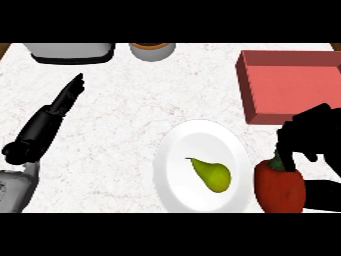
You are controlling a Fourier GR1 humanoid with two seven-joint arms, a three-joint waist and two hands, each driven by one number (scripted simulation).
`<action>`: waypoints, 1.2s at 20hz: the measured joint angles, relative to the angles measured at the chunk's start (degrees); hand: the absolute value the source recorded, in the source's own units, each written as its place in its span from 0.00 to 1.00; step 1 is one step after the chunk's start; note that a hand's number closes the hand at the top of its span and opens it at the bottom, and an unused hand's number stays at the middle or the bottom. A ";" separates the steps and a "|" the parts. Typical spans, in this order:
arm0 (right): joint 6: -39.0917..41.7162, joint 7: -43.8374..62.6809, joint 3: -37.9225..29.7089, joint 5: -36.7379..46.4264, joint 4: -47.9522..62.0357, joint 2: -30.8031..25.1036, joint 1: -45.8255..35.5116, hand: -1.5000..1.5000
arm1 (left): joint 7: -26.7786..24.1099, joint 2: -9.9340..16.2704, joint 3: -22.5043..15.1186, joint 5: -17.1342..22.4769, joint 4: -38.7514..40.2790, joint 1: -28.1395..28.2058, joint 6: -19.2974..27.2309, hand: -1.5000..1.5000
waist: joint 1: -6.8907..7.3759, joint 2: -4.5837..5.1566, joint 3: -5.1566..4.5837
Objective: Pick the bell pepper from the plate and place it in the cardboard box
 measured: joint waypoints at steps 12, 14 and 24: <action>11.10 -17.34 -11.49 -2.72 40.26 -5.71 -16.64 1.00 | 1.64 -1.70 -0.93 -0.96 -0.58 -1.91 -1.26 0.50 | 2.41 0.15 -0.16; 13.64 -19.49 -9.74 -0.14 45.41 -7.13 -18.23 1.00 | 1.25 -1.44 -0.66 -0.76 -0.54 -1.91 -1.86 0.50 | 2.88 0.30 -0.17; 20.03 -32.63 -0.33 14.47 70.87 -7.39 -29.61 0.00 | 0.70 -3.14 -1.33 -2.16 1.01 -3.97 -2.07 0.50 | 4.08 0.74 -0.12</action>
